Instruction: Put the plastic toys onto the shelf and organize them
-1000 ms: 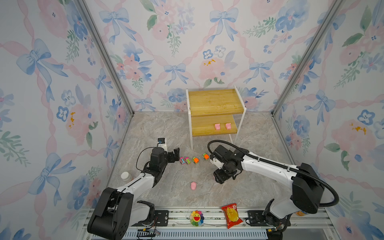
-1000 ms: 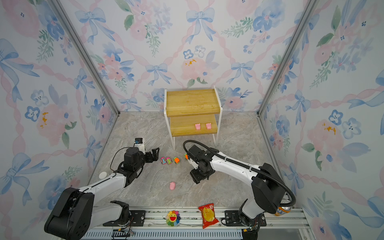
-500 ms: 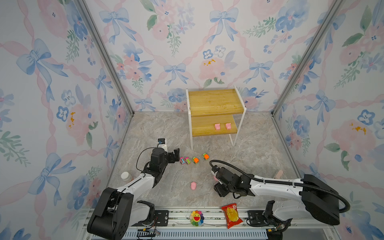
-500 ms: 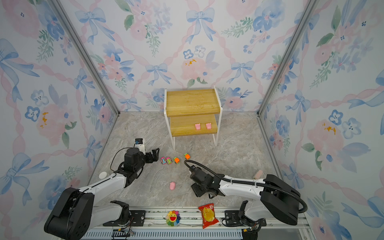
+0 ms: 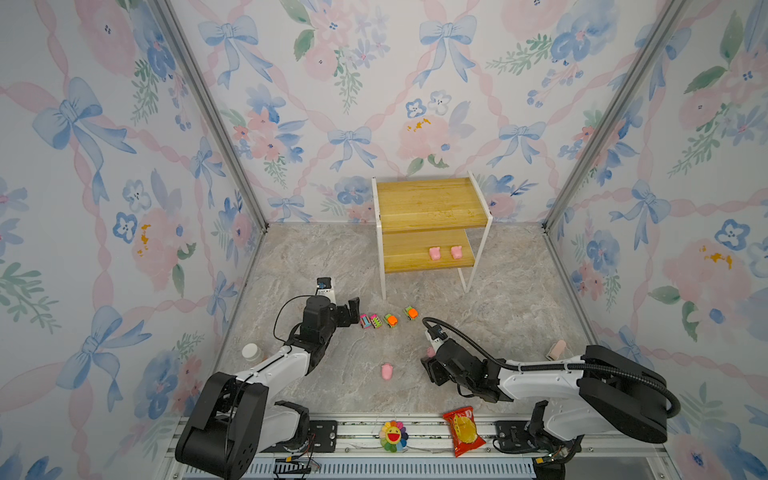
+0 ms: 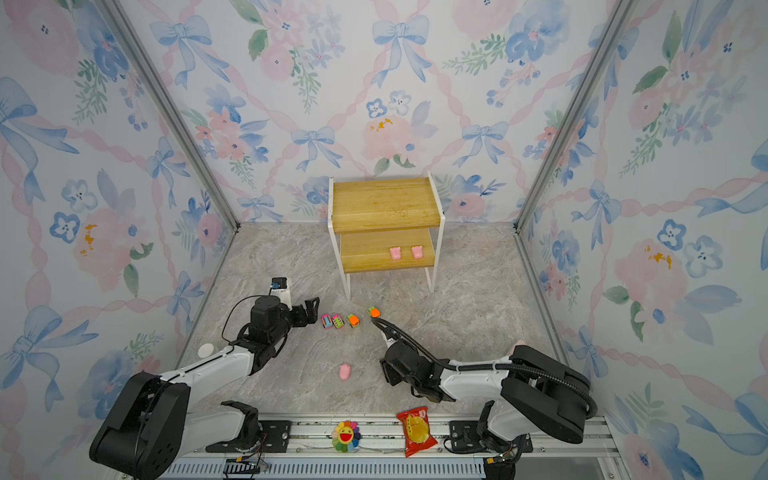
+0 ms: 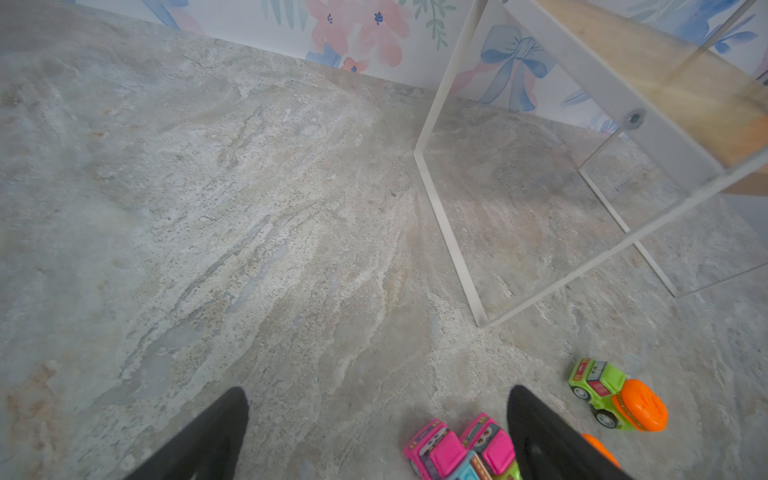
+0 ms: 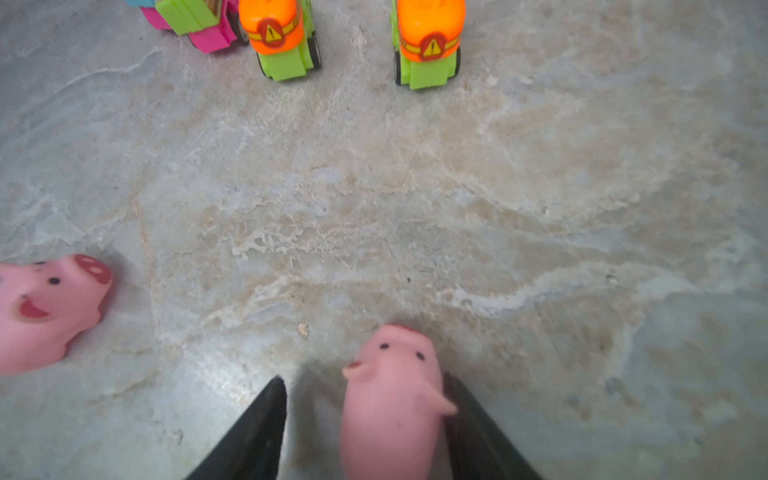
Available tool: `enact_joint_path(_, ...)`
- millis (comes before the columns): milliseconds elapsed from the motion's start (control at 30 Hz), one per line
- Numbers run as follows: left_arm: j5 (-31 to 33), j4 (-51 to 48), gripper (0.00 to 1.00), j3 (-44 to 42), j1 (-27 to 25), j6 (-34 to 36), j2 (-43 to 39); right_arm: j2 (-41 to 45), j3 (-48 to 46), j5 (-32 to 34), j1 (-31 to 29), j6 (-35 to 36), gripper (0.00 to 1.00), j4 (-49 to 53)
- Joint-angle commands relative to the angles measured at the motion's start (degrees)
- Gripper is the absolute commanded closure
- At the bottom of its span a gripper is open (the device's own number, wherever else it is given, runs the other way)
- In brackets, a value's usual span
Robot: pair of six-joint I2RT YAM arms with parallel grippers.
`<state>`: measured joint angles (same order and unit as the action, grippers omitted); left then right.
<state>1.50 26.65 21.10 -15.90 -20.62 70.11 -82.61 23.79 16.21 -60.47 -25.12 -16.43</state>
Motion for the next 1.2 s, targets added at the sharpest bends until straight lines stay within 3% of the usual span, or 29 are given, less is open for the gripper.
enact_joint_path(0, 0.7, 0.0, 0.02, 0.3, -0.4, 0.2, 0.7, -4.3, -2.8, -2.4, 0.6, -1.4, 0.40, 0.4)
enact_joint_path(533, 1.1, 0.0, 0.02, 0.8, -0.9, 0.4, 1.7, 1.8, -11.1, -2.6, 0.6, -3.9, 0.42, -2.2)
enact_joint_path(767, 1.1, 0.0, 0.02, 0.9, -1.1, 0.3, 2.5, -2.2, -11.4, -4.1, 0.4, -3.2, 0.42, -5.7)
enact_joint_path(1167, 1.4, 0.0, 0.02, 0.5, -1.2, 0.5, 1.7, -9.1, -11.6, -4.5, -0.3, -3.7, 0.62, -11.8)
